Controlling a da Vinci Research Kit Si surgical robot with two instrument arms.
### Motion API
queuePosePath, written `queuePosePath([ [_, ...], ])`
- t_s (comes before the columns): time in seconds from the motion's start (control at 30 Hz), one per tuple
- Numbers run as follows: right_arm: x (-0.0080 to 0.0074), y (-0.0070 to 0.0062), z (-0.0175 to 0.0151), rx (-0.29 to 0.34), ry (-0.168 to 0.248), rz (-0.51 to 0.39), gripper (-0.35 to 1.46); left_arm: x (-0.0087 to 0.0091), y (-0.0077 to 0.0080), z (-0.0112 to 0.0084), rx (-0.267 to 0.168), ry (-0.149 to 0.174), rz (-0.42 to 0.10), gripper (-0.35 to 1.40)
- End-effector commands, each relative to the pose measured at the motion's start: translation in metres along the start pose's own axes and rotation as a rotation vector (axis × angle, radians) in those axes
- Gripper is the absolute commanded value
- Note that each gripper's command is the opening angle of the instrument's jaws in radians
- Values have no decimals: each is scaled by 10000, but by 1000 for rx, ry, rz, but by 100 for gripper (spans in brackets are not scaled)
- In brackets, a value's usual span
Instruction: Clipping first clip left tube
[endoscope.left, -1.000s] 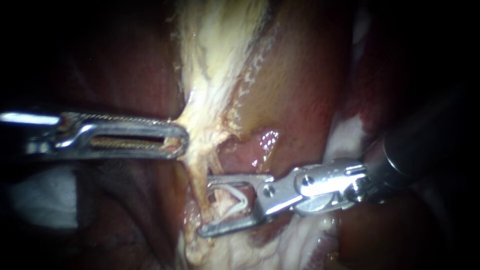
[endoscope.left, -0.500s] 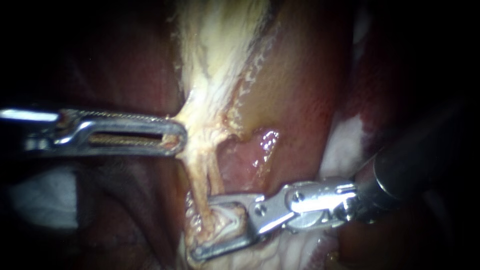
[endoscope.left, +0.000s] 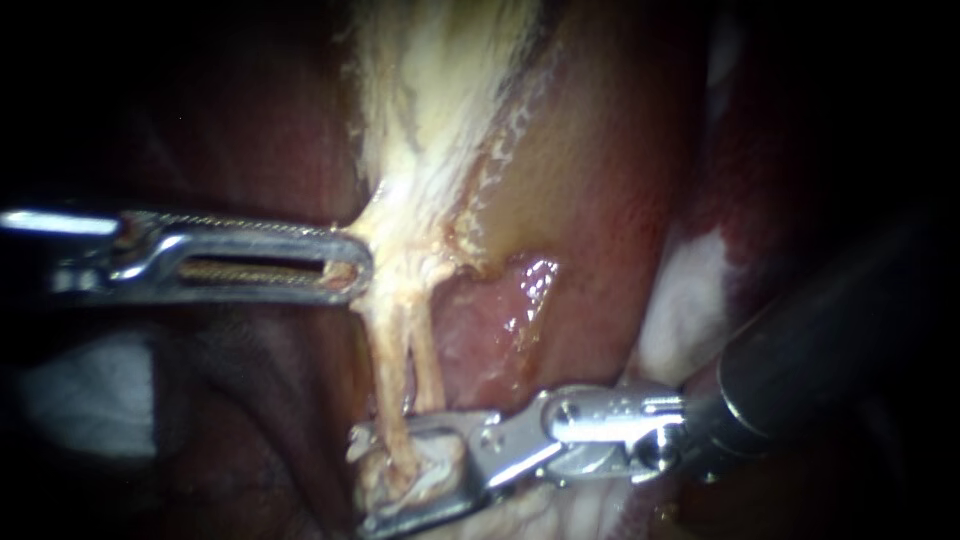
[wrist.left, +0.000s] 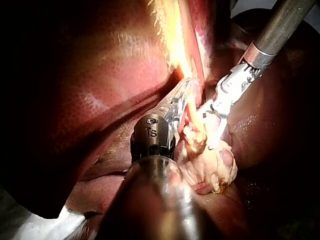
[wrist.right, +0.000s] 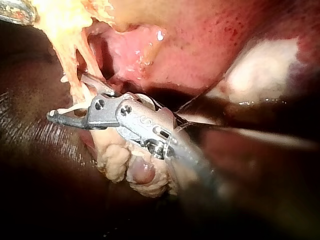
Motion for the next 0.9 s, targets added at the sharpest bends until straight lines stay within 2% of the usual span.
queuePosePath([
  [0.03,0,2,0,-1,-1,11,53,0,0,0,-1,0,0,-35],
  [0.23,-3,12,4,-33,4,66,48,0,-2,0,-2,-1,-1,-35],
  [0.4,-4,14,5,-49,7,95,40,0,-4,-1,-2,-1,-1,-35],
  [0.5,-5,15,4,-50,8,107,16,0,-3,0,-2,-1,-1,-35],
  [0.6,-9,15,2,-50,7,142,-33,0,-3,-1,-2,-1,-1,-35],
  [0.9,-16,19,1,-62,0,165,-35,0,-3,-1,-2,-1,-1,-35],
])
